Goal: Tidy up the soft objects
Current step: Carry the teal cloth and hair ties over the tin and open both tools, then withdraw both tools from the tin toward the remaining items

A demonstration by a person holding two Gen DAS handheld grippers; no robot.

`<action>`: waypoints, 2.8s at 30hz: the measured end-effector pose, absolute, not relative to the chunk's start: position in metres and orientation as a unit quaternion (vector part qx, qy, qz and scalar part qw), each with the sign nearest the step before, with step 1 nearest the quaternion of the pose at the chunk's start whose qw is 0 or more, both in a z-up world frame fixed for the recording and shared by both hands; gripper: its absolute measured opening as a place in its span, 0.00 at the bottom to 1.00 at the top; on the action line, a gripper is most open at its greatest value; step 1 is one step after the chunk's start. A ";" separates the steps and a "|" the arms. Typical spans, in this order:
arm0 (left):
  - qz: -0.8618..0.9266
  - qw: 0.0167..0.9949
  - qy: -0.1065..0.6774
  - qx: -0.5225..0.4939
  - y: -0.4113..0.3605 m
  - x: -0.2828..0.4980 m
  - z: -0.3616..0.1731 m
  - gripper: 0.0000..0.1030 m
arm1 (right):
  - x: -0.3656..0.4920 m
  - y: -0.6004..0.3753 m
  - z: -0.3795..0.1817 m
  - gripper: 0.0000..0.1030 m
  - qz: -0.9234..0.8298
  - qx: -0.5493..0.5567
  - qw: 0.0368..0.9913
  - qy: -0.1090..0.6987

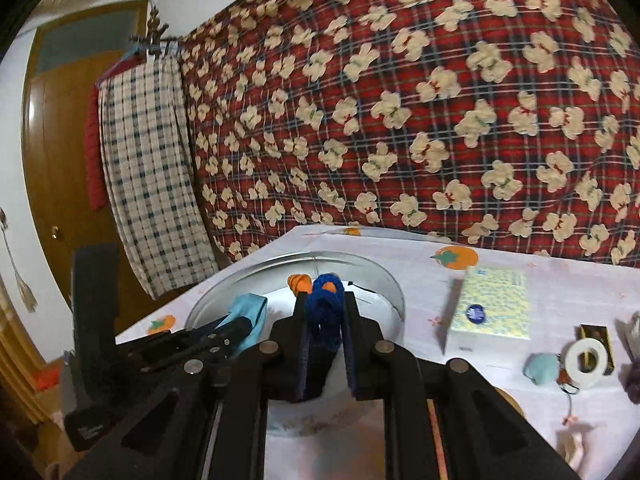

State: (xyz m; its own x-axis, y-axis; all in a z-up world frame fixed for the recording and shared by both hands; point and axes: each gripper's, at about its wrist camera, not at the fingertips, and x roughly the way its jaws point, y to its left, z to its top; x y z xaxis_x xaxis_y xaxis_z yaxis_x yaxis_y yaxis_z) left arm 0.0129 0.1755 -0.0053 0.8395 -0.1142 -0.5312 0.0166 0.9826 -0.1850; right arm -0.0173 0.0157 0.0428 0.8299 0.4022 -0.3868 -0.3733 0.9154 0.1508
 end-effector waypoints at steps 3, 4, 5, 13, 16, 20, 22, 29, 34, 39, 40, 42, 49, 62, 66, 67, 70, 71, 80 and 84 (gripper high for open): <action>-0.027 0.952 0.291 -0.087 0.179 0.022 -0.012 0.07 | -0.002 0.025 0.033 0.16 0.208 0.038 0.951 0.224; -0.023 0.952 0.295 -0.084 0.180 0.025 -0.013 0.07 | 0.003 0.029 0.029 0.16 0.208 0.037 0.950 0.228; -0.020 0.951 0.297 -0.082 0.180 0.028 -0.014 0.07 | 0.008 0.033 0.026 0.16 0.207 0.035 0.950 0.231; 0.000 0.948 0.312 -0.067 0.183 0.045 -0.024 0.07 | 0.037 0.045 -0.005 0.16 0.207 0.043 0.940 0.266; 0.008 0.947 0.315 -0.061 0.183 0.048 -0.028 0.07 | 0.042 0.045 -0.010 0.17 0.207 0.040 0.939 0.272; 0.020 0.951 0.306 -0.050 0.178 0.047 -0.030 0.17 | 0.049 0.041 -0.016 0.20 0.205 0.045 0.935 0.285; 0.025 0.954 0.297 -0.043 0.175 0.045 -0.029 0.43 | 0.053 0.037 -0.018 0.23 0.204 0.053 0.932 0.295; 0.078 0.963 0.250 -0.061 0.183 0.029 -0.016 0.90 | 0.047 0.016 -0.010 0.60 0.173 0.074 0.946 0.266; 0.090 0.962 0.248 -0.070 0.186 0.023 -0.016 0.94 | 0.043 0.011 -0.007 0.61 0.159 0.073 0.950 0.257; 0.089 0.962 0.248 -0.066 0.180 0.015 -0.020 0.95 | 0.037 0.005 -0.006 0.61 0.137 0.055 0.957 0.249; 0.088 0.963 0.247 -0.065 0.178 0.013 -0.020 0.95 | 0.035 0.003 -0.006 0.61 0.132 0.053 0.959 0.247; 0.086 0.963 0.245 -0.069 0.177 0.010 -0.019 0.95 | 0.033 -0.002 -0.007 0.61 0.124 0.052 0.960 0.245; 0.092 0.969 0.216 -0.073 0.167 -0.006 -0.015 0.95 | 0.022 -0.021 -0.005 0.61 0.099 0.054 0.966 0.233; 0.071 0.977 0.188 -0.067 0.134 -0.027 -0.011 0.96 | -0.003 -0.054 -0.009 0.61 0.045 0.016 0.973 0.224; 0.065 0.979 0.184 -0.060 0.123 -0.032 -0.009 0.95 | -0.010 -0.070 -0.009 0.61 0.034 0.022 0.974 0.223; 0.062 0.979 0.184 -0.057 0.119 -0.033 -0.009 0.96 | -0.011 -0.073 -0.009 0.61 0.032 0.023 0.974 0.222; 0.056 0.980 0.182 -0.051 0.111 -0.036 -0.009 0.95 | -0.015 -0.084 -0.008 0.61 0.025 0.027 0.975 0.221; 0.053 0.981 0.182 -0.051 0.107 -0.038 -0.008 0.96 | -0.016 -0.087 -0.008 0.61 0.023 0.027 0.975 0.221; 0.015 0.981 0.188 -0.039 0.070 -0.045 -0.008 0.95 | -0.028 -0.120 -0.007 0.61 -0.004 0.022 0.976 0.219; -0.005 0.981 0.193 -0.036 0.052 -0.047 -0.009 0.95 | -0.035 -0.138 -0.007 0.61 -0.018 0.023 0.975 0.219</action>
State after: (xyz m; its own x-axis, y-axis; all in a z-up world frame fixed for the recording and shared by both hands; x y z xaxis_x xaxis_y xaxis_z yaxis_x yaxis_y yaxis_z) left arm -0.0470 0.0525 -0.0086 0.9257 -0.0238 -0.3775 -0.0037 0.9974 -0.0718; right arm -0.0347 -0.1383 -0.0067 0.9034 -0.0261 -0.4279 0.0458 0.9983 0.0359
